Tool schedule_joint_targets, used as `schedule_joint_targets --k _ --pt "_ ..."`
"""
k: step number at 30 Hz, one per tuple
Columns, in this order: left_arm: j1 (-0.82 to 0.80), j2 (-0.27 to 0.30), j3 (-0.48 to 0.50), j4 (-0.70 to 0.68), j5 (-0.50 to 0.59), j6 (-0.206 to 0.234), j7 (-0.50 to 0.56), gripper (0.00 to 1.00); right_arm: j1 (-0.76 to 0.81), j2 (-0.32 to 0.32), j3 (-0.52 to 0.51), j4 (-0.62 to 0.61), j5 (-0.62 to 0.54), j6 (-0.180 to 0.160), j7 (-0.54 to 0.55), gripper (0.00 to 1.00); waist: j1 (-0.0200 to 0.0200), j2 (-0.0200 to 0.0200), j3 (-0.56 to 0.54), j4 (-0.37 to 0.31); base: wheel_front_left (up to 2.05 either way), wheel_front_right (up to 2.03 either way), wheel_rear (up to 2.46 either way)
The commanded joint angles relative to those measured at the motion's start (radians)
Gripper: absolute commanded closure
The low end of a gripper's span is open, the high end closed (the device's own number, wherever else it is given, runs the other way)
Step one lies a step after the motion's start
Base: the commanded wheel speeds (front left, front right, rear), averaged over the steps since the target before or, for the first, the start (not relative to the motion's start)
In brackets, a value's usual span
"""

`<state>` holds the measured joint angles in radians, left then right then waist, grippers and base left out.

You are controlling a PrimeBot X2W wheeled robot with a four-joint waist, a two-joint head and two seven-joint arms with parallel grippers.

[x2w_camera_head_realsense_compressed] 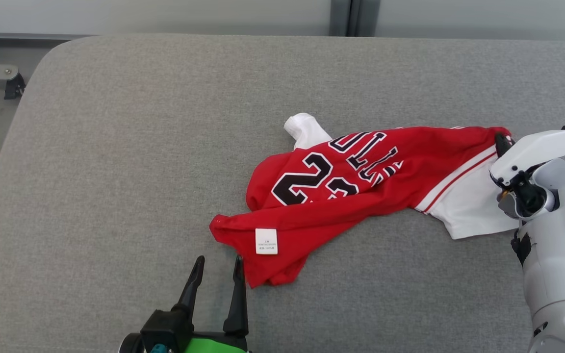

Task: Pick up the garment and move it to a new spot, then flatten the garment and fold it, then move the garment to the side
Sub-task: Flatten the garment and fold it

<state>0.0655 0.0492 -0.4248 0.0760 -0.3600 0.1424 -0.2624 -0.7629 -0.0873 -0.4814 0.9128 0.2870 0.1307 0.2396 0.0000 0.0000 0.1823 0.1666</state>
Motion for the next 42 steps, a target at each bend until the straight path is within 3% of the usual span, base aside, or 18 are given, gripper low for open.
schedule_joint_targets --k 1,10,20,27,33,42 --pt "-0.010 0.004 0.005 -0.002 -0.001 0.006 -0.003 0.00 -0.008 -0.012 0.014 0.006 -0.026 0.000 -0.030 0.00 0.0000 0.0000 0.009 0.011 0.00 0.00 0.00" --pt "0.020 0.004 0.050 0.002 0.014 0.005 -0.003 0.00 0.066 -0.061 0.264 -0.070 -0.111 0.000 -0.265 0.00 0.0000 0.0000 -0.046 -0.071 0.00 0.00 0.00" --pt "0.056 0.004 0.133 0.005 0.024 -0.006 -0.003 0.00 0.294 -0.135 0.422 -0.258 -0.117 0.000 -0.469 0.00 0.0000 0.0000 -0.111 -0.170 0.00 0.00 0.00" --pt "0.098 0.003 0.202 0.019 0.034 -0.020 -0.003 0.00 0.544 -0.139 0.422 -0.482 -0.154 -0.001 -0.506 0.00 0.0000 0.0000 -0.163 -0.191 0.00 0.00 0.00" --pt "0.140 0.003 0.263 0.031 0.047 -0.040 -0.003 0.00 0.765 -0.072 0.376 -0.700 -0.198 -0.001 -0.504 0.00 0.0000 0.0000 -0.195 -0.194 0.00 0.00 0.00" --pt "0.174 0.003 0.332 0.045 0.073 -0.070 -0.003 0.00 0.892 -0.009 0.407 -0.746 -0.197 -0.001 -0.505 0.00 0.0000 0.0000 -0.217 -0.177 0.00 0.00 0.00"
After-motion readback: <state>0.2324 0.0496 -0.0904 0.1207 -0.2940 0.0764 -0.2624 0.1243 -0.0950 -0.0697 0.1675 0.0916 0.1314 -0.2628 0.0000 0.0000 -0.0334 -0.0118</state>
